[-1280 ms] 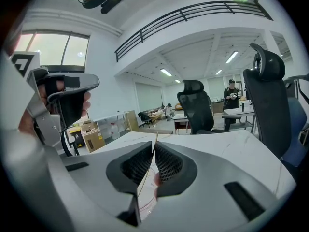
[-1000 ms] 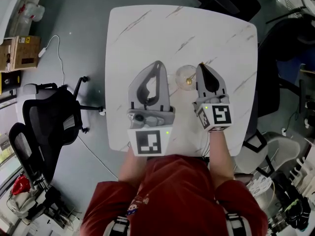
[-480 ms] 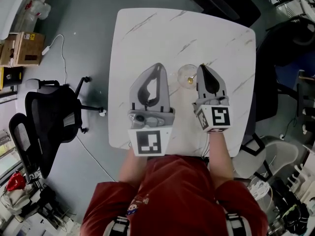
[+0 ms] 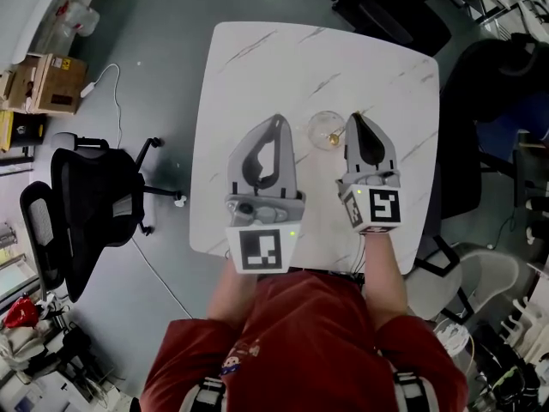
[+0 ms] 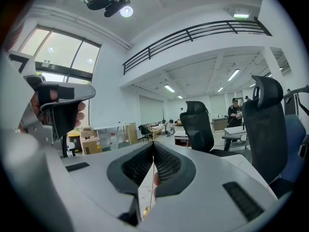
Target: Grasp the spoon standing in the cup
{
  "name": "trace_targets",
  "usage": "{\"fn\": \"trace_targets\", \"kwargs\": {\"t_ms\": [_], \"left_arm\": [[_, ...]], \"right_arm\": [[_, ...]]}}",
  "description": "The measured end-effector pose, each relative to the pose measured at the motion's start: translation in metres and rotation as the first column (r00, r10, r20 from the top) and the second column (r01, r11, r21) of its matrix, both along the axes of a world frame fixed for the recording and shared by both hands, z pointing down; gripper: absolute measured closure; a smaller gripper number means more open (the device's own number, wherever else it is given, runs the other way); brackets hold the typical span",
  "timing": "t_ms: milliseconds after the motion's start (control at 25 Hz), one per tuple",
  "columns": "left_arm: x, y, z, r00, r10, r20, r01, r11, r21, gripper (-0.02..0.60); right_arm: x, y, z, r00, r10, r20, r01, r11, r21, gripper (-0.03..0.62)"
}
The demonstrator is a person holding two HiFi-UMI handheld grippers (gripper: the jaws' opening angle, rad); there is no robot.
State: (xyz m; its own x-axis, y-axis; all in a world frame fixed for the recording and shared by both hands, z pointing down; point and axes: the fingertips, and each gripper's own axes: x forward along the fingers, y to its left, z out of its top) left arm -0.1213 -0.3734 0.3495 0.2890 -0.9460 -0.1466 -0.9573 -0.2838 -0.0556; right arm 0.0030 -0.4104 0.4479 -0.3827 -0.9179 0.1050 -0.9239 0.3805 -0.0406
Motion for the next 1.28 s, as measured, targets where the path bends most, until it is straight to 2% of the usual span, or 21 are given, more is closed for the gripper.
{"fn": "trace_targets", "kwargs": {"t_ms": [680, 1280], "left_arm": [[0.032, 0.068, -0.019, 1.000, 0.002, 0.017, -0.003, 0.999, 0.035, 0.572], [0.068, 0.127, -0.044, 1.000, 0.002, 0.013, -0.003, 0.996, 0.092, 0.572]], "right_arm": [[0.020, 0.060, -0.056, 1.000, -0.014, 0.028, 0.010, 0.992, 0.128, 0.579], [0.060, 0.129, -0.099, 1.000, -0.010, 0.028, 0.003, 0.974, 0.227, 0.579]]}}
